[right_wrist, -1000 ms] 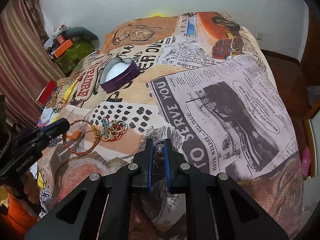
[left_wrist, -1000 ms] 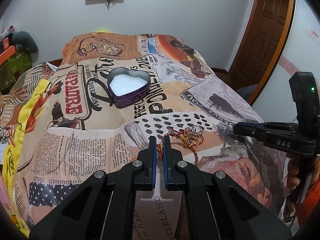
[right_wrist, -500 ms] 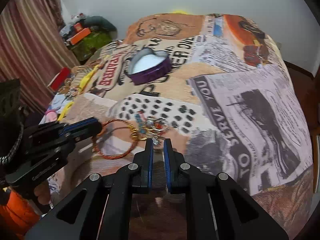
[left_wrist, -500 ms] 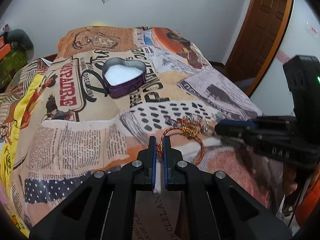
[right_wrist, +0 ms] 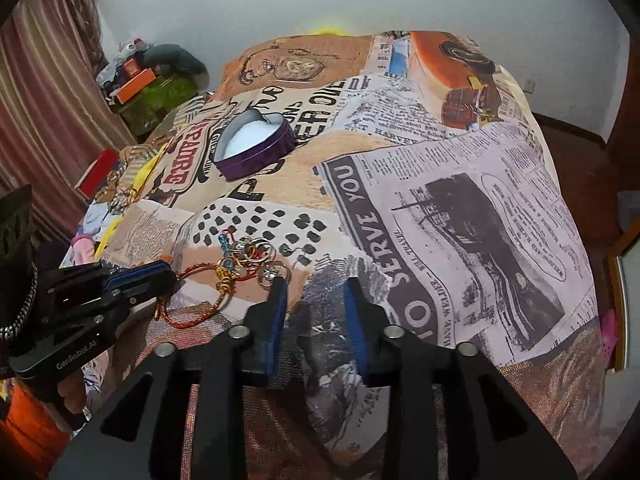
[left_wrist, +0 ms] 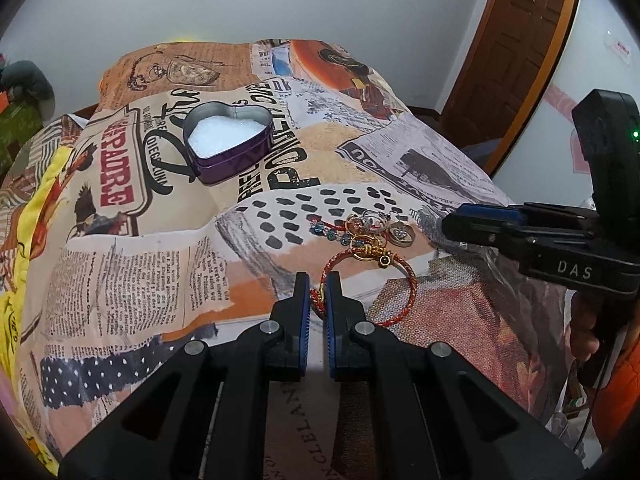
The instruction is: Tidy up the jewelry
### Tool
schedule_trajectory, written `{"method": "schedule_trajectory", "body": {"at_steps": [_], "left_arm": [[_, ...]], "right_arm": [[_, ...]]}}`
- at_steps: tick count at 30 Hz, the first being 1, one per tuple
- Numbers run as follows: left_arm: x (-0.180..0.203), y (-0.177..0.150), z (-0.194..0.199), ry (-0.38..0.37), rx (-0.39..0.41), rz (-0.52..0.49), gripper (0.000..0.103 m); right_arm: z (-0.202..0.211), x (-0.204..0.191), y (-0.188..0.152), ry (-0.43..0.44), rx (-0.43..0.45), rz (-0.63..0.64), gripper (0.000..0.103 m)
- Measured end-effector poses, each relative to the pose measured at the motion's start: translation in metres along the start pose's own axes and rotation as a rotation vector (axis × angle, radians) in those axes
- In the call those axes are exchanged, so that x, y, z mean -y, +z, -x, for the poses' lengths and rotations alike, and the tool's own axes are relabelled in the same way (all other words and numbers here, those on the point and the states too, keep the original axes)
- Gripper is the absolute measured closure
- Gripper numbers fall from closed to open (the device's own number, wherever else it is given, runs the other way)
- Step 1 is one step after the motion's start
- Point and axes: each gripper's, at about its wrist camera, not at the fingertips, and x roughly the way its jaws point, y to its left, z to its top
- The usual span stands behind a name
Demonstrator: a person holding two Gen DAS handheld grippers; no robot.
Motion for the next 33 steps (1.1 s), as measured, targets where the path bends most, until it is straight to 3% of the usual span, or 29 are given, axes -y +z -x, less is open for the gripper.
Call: {"method": "schedule_trajectory", "body": {"at_steps": [14, 16, 24, 33], "left_arm": [[-0.015, 0.004, 0.005, 0.02, -0.004, 0.023, 0.093], [-0.016, 0.005, 0.006, 0.022, -0.001, 0.026, 0.093], [-0.011, 0.012, 0.012, 0.015, 0.02, 0.019, 0.093], [0.01, 0.022, 0.015, -0.007, 0.038, -0.026, 0.093]], "right_arm": [[-0.03, -0.024, 0.003, -0.007, -0.028, 0.13, 0.074], [-0.029, -0.025, 0.003, 0.002, -0.021, 0.133, 0.085], [-0.004, -0.025, 0.004, 0.039, 0.024, 0.13, 0.084], [0.017, -0.022, -0.002, 0.021, 0.052, 0.13, 0.085]]}}
